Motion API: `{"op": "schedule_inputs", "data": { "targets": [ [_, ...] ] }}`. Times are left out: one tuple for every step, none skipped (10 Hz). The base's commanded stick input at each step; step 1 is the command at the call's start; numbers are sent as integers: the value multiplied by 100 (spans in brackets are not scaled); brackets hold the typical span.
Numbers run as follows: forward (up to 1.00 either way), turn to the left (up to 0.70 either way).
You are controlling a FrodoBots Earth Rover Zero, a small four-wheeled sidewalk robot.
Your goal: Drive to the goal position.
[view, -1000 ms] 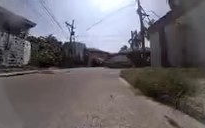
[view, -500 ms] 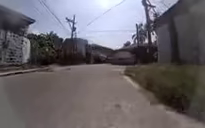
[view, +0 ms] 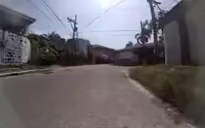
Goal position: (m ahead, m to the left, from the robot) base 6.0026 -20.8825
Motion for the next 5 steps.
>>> {"op": "schedule_inputs", "data": {
  "targets": [
    [100, 0],
    [100, 0],
    [100, 0],
    [100, 0],
    [100, 0]
  ]
}}
